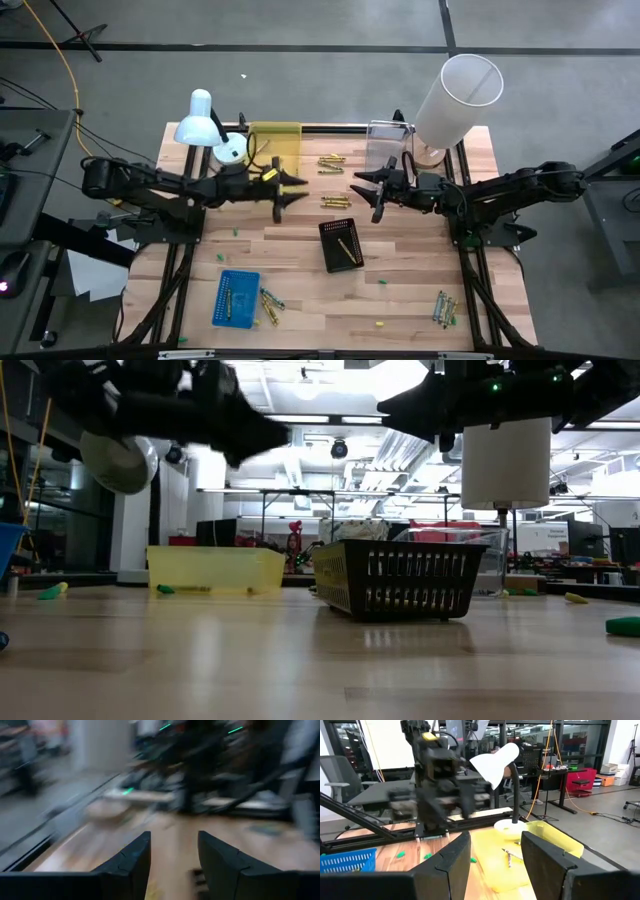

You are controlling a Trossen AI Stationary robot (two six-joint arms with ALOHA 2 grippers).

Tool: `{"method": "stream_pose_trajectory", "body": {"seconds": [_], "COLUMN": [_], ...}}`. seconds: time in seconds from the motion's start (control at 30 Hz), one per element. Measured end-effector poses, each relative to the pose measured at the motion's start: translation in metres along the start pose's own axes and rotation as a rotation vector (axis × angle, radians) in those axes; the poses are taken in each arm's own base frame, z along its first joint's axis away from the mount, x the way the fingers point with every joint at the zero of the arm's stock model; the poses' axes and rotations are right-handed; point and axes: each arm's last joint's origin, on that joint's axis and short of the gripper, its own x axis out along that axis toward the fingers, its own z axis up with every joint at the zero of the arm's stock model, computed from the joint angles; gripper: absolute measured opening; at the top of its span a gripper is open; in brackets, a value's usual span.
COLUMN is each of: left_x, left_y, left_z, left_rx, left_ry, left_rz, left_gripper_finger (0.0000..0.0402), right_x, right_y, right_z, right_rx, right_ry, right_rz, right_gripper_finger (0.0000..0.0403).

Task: Sort crayons
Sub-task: Put the green crayon into the blue bin

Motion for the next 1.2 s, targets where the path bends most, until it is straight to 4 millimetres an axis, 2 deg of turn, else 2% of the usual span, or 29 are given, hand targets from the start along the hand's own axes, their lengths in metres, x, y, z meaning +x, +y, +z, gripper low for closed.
{"method": "stream_pose_trajectory", "body": {"seconds": [0.1,0.37,0.6,1.2], "left_x": [-0.004,-0.028,-0.034,-0.034], "left_y": [-0.011,-0.021,-0.023,-0.022], "left_z": [0.010,0.032,0.031,0.029], "left_rx": [0.007,0.024,0.053,0.075], "left_ry": [-0.063,-0.076,-0.023,-0.007], "left_rz": [-0.099,-0.129,-0.040,-0.036], "left_gripper_finger": [0.0147,0.0147,0.0147,0.0150], "right_x": [0.000,0.000,0.000,0.000], "right_y": [0.000,0.000,0.000,0.001], "right_z": [0.000,0.000,0.001,0.002], "right_rx": [0.020,0.042,0.045,0.044], "right_ry": [0.000,0.000,-0.011,-0.021], "right_rz": [0.001,0.005,0.006,0.008], "right_gripper_finger": [0.0169,0.0169,0.0169,0.0169]}}
